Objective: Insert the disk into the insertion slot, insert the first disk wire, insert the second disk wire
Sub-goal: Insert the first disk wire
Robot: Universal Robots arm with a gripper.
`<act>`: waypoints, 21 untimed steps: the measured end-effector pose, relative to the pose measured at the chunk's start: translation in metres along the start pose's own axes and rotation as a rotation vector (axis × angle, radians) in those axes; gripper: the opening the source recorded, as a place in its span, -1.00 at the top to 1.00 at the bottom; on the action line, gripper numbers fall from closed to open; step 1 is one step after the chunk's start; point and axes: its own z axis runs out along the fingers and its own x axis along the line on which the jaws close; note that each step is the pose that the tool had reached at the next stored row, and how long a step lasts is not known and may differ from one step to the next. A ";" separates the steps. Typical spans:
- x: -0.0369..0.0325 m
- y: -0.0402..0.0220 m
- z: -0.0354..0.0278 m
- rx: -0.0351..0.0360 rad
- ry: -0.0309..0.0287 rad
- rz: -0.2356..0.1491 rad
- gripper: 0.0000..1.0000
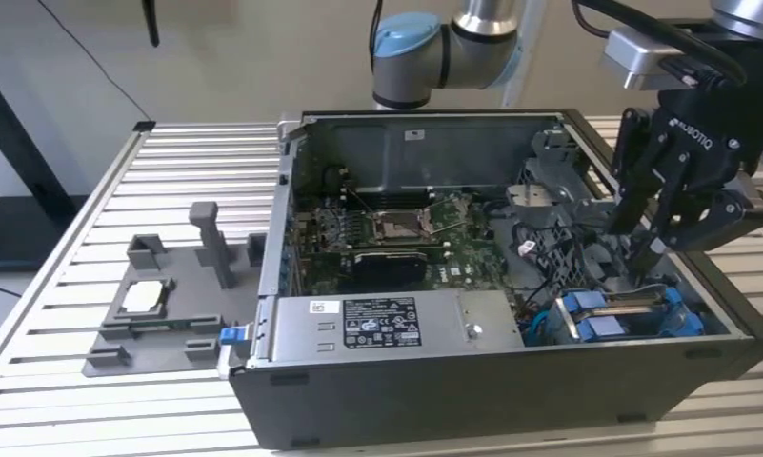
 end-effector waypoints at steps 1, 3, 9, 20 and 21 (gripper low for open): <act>0.0000 -0.0010 0.0000 0.0007 -0.0045 -0.001 0.07; -0.0004 -0.0015 0.0000 0.0059 -0.0081 -0.003 0.07; -0.0006 -0.0018 0.0005 0.0792 -0.0087 -0.029 0.07; -0.0077 -0.0017 0.0039 0.1370 -0.0102 -0.088 0.07; -0.0080 -0.0017 0.0040 0.1372 -0.0103 -0.091 0.07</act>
